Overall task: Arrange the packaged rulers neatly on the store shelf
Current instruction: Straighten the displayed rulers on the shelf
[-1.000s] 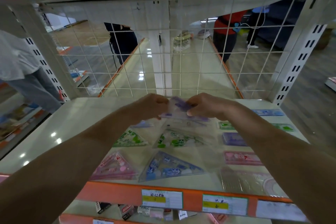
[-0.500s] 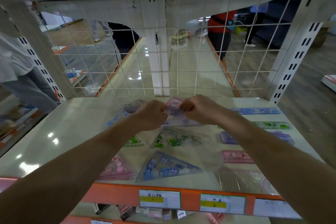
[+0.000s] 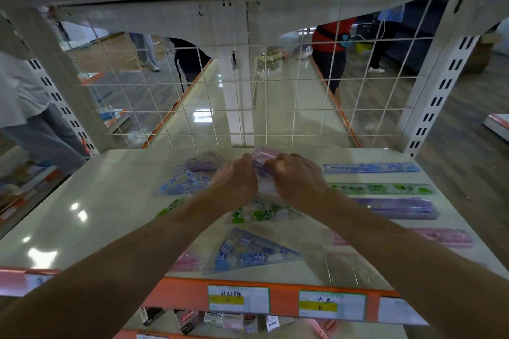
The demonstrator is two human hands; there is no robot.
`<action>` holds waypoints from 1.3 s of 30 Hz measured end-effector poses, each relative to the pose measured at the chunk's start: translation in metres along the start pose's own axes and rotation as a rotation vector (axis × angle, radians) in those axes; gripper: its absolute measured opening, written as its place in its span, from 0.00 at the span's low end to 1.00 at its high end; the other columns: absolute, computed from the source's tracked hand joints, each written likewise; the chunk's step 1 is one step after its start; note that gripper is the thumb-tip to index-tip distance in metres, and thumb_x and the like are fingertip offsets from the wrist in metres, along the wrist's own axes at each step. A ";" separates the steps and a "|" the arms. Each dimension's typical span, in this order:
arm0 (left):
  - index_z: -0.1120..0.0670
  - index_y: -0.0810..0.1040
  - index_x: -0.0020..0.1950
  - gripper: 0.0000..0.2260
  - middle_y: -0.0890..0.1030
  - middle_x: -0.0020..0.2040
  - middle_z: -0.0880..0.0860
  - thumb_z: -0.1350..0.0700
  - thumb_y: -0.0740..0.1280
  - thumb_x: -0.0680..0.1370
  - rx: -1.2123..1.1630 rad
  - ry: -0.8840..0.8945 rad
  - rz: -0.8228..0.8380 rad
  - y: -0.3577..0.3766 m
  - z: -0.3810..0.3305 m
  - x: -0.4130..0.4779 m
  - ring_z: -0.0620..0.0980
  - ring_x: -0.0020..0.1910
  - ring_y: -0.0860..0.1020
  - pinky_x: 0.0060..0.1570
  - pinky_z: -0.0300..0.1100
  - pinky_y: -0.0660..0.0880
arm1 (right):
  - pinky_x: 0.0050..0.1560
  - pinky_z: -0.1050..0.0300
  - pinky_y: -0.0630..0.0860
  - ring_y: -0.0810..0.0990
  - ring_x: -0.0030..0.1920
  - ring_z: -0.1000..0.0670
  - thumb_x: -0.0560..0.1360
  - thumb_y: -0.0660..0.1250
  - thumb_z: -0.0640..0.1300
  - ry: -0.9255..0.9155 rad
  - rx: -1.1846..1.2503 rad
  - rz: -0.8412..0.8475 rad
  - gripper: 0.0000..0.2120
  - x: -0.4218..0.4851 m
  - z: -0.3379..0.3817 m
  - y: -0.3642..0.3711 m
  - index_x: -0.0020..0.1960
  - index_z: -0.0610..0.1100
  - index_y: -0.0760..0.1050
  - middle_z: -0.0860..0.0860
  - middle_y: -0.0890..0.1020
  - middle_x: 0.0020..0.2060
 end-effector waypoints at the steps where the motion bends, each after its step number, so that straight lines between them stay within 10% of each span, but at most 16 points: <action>1: 0.57 0.71 0.56 0.08 0.79 0.48 0.55 0.61 0.58 0.78 0.009 -0.004 -0.005 0.000 0.000 -0.001 0.53 0.41 0.77 0.37 0.47 0.73 | 0.52 0.54 0.70 0.73 0.58 0.46 0.80 0.56 0.39 0.002 -0.004 0.005 0.17 -0.001 0.000 0.001 0.67 0.47 0.71 0.47 0.76 0.59; 6: 0.50 0.78 0.55 0.12 0.81 0.50 0.50 0.58 0.58 0.78 -0.068 0.028 -0.005 -0.002 0.002 -0.003 0.50 0.45 0.79 0.47 0.50 0.78 | 0.52 0.55 0.71 0.75 0.56 0.45 0.80 0.56 0.39 -0.027 0.031 -0.014 0.16 -0.004 -0.002 -0.001 0.66 0.47 0.73 0.47 0.77 0.59; 12: 0.58 0.82 0.48 0.08 0.76 0.31 0.49 0.57 0.64 0.77 -0.221 -0.006 -0.022 -0.029 0.000 0.004 0.42 0.26 0.71 0.26 0.32 0.65 | 0.41 0.56 0.72 0.79 0.44 0.50 0.80 0.57 0.43 0.039 0.261 0.113 0.11 0.009 -0.013 -0.011 0.55 0.50 0.77 0.53 0.80 0.42; 19: 0.62 0.80 0.40 0.03 0.77 0.26 0.52 0.64 0.70 0.73 -0.650 -0.287 0.138 -0.038 0.007 0.017 0.42 0.21 0.74 0.23 0.32 0.71 | 0.43 0.58 0.68 0.73 0.43 0.50 0.75 0.63 0.39 0.002 0.290 0.203 0.17 0.007 -0.013 -0.016 0.64 0.48 0.69 0.52 0.77 0.48; 25: 0.65 0.77 0.39 0.03 0.75 0.24 0.55 0.67 0.69 0.73 -0.582 -0.361 0.253 -0.031 0.012 0.017 0.44 0.19 0.74 0.21 0.34 0.73 | 0.44 0.57 0.69 0.74 0.45 0.48 0.74 0.65 0.37 -0.047 0.314 0.294 0.17 0.003 -0.007 -0.017 0.62 0.46 0.71 0.50 0.76 0.45; 32: 0.64 0.81 0.51 0.11 0.83 0.45 0.61 0.61 0.72 0.70 -0.118 -0.203 0.323 -0.024 0.008 0.022 0.55 0.40 0.81 0.47 0.45 0.79 | 0.40 0.59 0.69 0.74 0.41 0.49 0.74 0.65 0.39 -0.026 0.233 0.386 0.06 0.010 -0.011 -0.010 0.50 0.43 0.72 0.49 0.74 0.40; 39: 0.57 0.70 0.34 0.11 0.71 0.31 0.52 0.58 0.70 0.71 0.131 -0.137 0.326 -0.022 0.002 0.021 0.48 0.29 0.70 0.29 0.37 0.64 | 0.35 0.68 0.63 0.71 0.39 0.54 0.75 0.64 0.36 -0.092 0.200 0.389 0.07 0.008 -0.002 -0.015 0.51 0.45 0.71 0.55 0.69 0.39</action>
Point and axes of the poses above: each hand's wrist, its own x-axis towards the middle knuckle, its own y-axis out of the palm, z = x × y, the point moved 4 cm from there along x, towards the middle knuckle
